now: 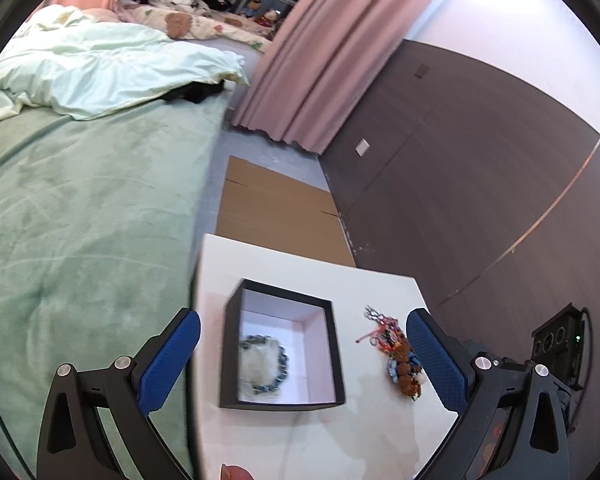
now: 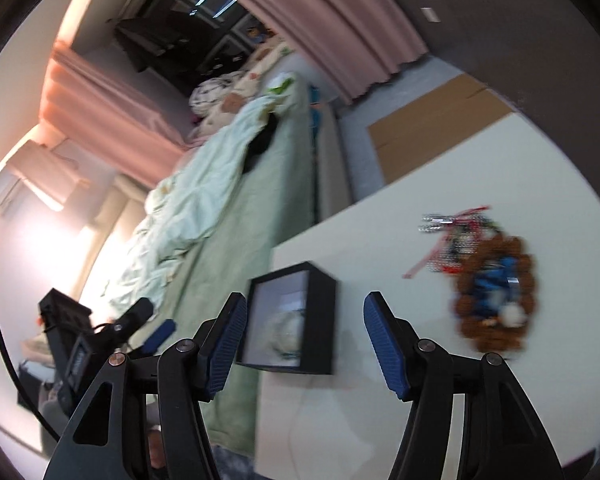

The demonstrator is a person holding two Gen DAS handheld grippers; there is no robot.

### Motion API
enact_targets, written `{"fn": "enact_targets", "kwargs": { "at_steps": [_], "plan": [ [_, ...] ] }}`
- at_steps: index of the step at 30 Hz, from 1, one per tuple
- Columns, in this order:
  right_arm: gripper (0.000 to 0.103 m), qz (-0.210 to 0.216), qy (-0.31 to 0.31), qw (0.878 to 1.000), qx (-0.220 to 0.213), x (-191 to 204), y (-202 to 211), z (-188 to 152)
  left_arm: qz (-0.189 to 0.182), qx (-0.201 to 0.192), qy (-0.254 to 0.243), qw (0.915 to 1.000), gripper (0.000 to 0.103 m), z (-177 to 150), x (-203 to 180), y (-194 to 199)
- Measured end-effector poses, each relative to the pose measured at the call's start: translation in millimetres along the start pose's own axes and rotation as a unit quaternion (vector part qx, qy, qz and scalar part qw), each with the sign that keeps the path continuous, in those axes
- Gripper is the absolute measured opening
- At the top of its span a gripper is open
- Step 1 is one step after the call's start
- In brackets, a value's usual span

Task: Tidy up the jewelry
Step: 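Grasp the brown wooden bead bracelet with the left tool and lift it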

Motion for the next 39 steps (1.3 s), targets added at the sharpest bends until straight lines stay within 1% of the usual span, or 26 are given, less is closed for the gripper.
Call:
{"fn": "enact_targets", "kwargs": {
  "at_steps": [3,6,8,13,14,15,16,18,19,20,21,23,25,27,29,31,34,37,39],
  "plan": [
    [0.062,-0.029,-0.019,0.999,0.002,-21,8,4,0.001,0.013,-0.011,0.9999,0.103,-3,-11,-10],
    [0.062,-0.047,-0.046,0.998,0.008,-40,11,6,0.000,0.029,-0.029,0.9992,0.103,-7,-26,-20],
    [0.062,-0.057,-0.066,0.996,0.009,-54,14,9,-0.004,0.036,-0.031,0.9989,0.103,-10,-35,-26],
    [0.059,-0.085,-0.106,0.991,0.000,-83,24,17,-0.015,0.049,-0.056,0.9971,0.102,-15,-61,-44],
    [0.057,-0.092,-0.113,0.989,-0.001,-89,26,18,-0.018,0.050,-0.062,0.9966,0.101,-16,-67,-47],
    [0.052,-0.095,-0.118,0.988,0.000,-92,26,19,-0.023,0.052,-0.070,0.9959,0.100,-17,-74,-51],
    [0.049,-0.098,-0.126,0.987,0.002,-98,27,20,-0.030,0.055,-0.076,0.9951,0.099,-18,-79,-54],
    [0.040,-0.103,-0.143,0.984,0.008,-108,27,21,-0.043,0.061,-0.088,0.9933,0.093,-19,-90,-60],
    [0.039,-0.106,-0.152,0.983,0.011,-114,27,22,-0.046,0.064,-0.092,0.9926,0.091,-20,-94,-63],
    [0.037,-0.111,-0.159,0.981,0.013,-120,27,23,-0.051,0.072,-0.097,0.9914,0.086,-22,-100,-68],
    [0.035,-0.113,-0.164,0.980,0.013,-123,28,22,-0.055,0.078,-0.099,0.9905,0.083,-23,-105,-72],
    [0.033,-0.114,-0.174,0.978,0.013,-129,29,23,-0.065,0.089,-0.104,0.9884,0.072,-27,-114,-81],
    [0.033,-0.111,-0.184,0.977,0.012,-133,31,24,-0.069,0.102,-0.111,0.9862,0.067,-32,-124,-93],
    [0.033,-0.106,-0.192,0.976,0.013,-136,32,25,-0.073,0.115,-0.121,0.9832,0.063,-38,-133,-106],
    [0.033,-0.101,-0.201,0.974,0.014,-138,34,25,-0.076,0.130,-0.127,0.9805,0.052,-45,-139,-118],
    [0.033,-0.095,-0.208,0.973,0.016,-138,34,23,-0.080,0.150,-0.124,0.9776,0.044,-52,-142,-133],
    [0.033,-0.088,-0.215,0.972,0.022,-138,30,23,-0.080,0.171,-0.119,0.9748,0.042,-60,-143,-152],
    [0.033,-0.076,-0.224,0.971,0.030,-139,25,25,-0.076,0.183,-0.129,0.9716,0.042,-68,-147,-166],
    [0.033,-0.070,-0.228,0.971,0.033,-140,23,26,-0.073,0.190,-0.132,0.9700,0.038,-71,-149,-173]
  ]
}}
Point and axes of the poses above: each gripper's, at about its wrist camera, not at the fingertips, and y roughly against the way its jaws point, x to its left, z to its top, the point moved 1 cm from there along -y, roughly the way its jaws point, and after that the axes turned 7 degrees about -y, right-handed, at the moved point
